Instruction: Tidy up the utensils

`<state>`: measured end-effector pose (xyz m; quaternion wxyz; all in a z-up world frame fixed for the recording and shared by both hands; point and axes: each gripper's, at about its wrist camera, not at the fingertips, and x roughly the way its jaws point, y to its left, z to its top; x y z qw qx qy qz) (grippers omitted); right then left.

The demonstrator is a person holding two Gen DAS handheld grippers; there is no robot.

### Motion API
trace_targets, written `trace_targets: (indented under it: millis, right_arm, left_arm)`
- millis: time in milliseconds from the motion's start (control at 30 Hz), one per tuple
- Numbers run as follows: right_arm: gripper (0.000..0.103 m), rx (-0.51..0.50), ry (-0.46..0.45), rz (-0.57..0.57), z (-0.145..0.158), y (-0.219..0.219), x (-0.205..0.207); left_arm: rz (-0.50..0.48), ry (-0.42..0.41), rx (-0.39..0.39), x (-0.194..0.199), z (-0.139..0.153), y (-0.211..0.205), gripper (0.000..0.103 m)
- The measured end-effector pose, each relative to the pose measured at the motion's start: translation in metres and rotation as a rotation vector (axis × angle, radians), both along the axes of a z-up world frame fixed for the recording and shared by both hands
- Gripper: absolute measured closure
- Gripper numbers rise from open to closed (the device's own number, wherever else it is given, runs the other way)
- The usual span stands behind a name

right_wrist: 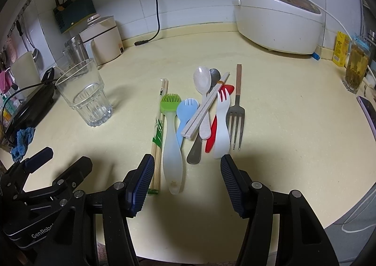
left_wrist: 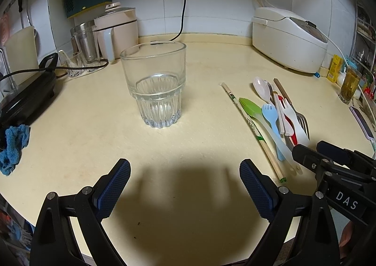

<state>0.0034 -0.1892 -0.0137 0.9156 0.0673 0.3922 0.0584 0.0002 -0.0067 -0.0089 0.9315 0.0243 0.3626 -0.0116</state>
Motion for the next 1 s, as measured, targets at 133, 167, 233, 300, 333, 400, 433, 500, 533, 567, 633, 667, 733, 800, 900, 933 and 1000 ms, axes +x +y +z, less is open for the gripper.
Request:
trace_targets:
  millis: [133,167,233,300,333,400,433,500,533,567,633,667,733,800,900,933,1000]
  right_arm:
    - [0.043,0.002,0.001,-0.001,0.0,0.0,0.001]
    - [0.043,0.003,0.001,-0.002,-0.001,0.0,0.001]
    - [0.043,0.006,0.002,-0.003,-0.001,0.0,0.002]
    - [0.043,0.007,0.002,-0.002,-0.002,0.0,0.002]
    - [0.043,0.006,0.002,-0.003,-0.001,0.0,0.002]
    - [0.043,0.006,0.002,-0.006,-0.002,0.0,0.002]
    - [0.043,0.007,0.003,-0.008,-0.002,-0.001,0.003]
    - [0.043,0.01,0.005,-0.014,-0.003,-0.003,0.003]
    - [0.043,0.012,0.006,-0.016,-0.003,-0.004,0.004]
    - [0.043,0.013,0.007,-0.018,-0.003,-0.005,0.004]
    - [0.043,0.017,0.009,-0.022,-0.004,-0.007,0.005]
    - [0.043,0.017,0.01,-0.023,-0.004,-0.007,0.005]
    - [0.043,0.02,0.012,-0.027,-0.004,-0.009,0.007]
    - [0.043,0.021,0.015,-0.028,-0.005,-0.009,0.008]
    - [0.043,0.019,0.021,-0.031,-0.006,-0.009,0.009]
    - [0.043,0.019,0.022,-0.034,-0.006,-0.01,0.01]
    - [0.043,0.019,0.021,-0.04,-0.006,-0.012,0.011]
  left_arm:
    - [-0.004,0.027,0.016,0.001,-0.001,0.002,0.007]
    - [-0.007,0.053,0.031,0.002,0.0,0.003,0.007]
    - [-0.013,0.068,0.035,0.003,-0.001,0.003,0.007]
    - [-0.022,0.046,0.017,0.004,0.001,0.005,0.007]
    - [-0.034,0.045,-0.002,0.005,0.002,0.008,0.007]
    - [-0.072,0.029,-0.065,0.007,0.006,0.018,0.007]
    - [-0.096,0.022,-0.109,0.009,0.009,0.025,0.007]
    - [-0.141,-0.025,-0.254,0.012,0.014,0.048,0.007]
    - [-0.15,-0.032,-0.302,0.017,0.017,0.059,0.007]
    - [-0.143,-0.031,-0.37,0.02,0.016,0.067,0.007]
    - [-0.113,-0.05,-0.344,0.03,0.021,0.079,0.007]
    - [-0.124,-0.071,-0.318,0.035,0.025,0.083,0.007]
    - [-0.178,-0.077,-0.249,0.049,0.029,0.086,0.007]
    - [-0.238,-0.063,-0.189,0.061,0.029,0.083,0.007]
    - [-0.361,-0.037,-0.087,0.084,0.025,0.077,0.007]
    - [-0.393,-0.033,-0.064,0.09,0.022,0.075,0.007]
    - [-0.45,-0.034,-0.033,0.1,0.016,0.073,0.007]
